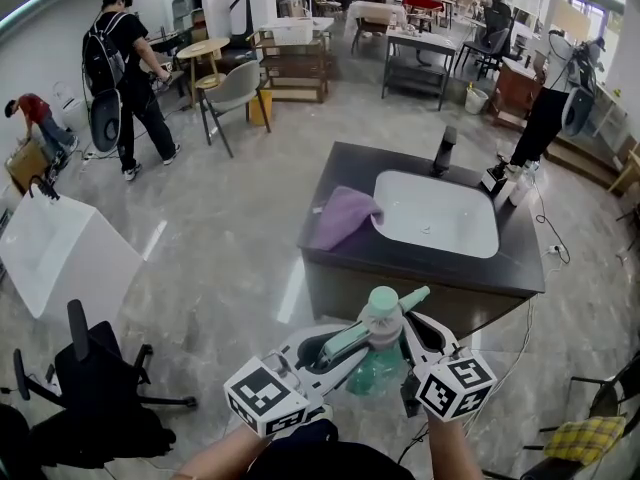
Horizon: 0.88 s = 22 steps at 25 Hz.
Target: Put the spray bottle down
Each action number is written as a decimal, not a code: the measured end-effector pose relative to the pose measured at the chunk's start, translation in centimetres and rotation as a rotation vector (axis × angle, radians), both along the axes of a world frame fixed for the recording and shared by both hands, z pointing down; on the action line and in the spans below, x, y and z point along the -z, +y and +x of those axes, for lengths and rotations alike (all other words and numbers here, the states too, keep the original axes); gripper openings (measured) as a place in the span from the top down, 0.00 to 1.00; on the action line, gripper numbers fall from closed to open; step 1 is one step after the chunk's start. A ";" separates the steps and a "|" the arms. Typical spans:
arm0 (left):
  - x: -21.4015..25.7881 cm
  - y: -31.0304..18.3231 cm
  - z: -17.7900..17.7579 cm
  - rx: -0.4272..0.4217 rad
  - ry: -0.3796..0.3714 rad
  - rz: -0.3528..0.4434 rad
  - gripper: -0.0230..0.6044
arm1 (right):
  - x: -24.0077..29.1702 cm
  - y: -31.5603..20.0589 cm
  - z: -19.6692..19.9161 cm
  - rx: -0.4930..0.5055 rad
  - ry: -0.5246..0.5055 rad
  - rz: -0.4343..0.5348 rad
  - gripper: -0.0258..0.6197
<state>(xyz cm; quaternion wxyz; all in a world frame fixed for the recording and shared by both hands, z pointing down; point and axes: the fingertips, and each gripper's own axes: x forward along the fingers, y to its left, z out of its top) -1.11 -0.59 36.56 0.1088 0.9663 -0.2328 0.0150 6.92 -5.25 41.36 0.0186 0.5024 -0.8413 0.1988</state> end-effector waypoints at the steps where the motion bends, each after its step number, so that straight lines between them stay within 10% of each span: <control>1: 0.0 -0.4 -0.2 -0.001 0.000 0.000 0.78 | -0.1 -0.4 -0.2 -0.001 -0.001 -0.001 0.95; 22: 0.2 -8.0 -3.9 -0.023 0.017 0.004 0.78 | -0.7 -8.2 -3.4 -0.008 -0.002 0.004 0.95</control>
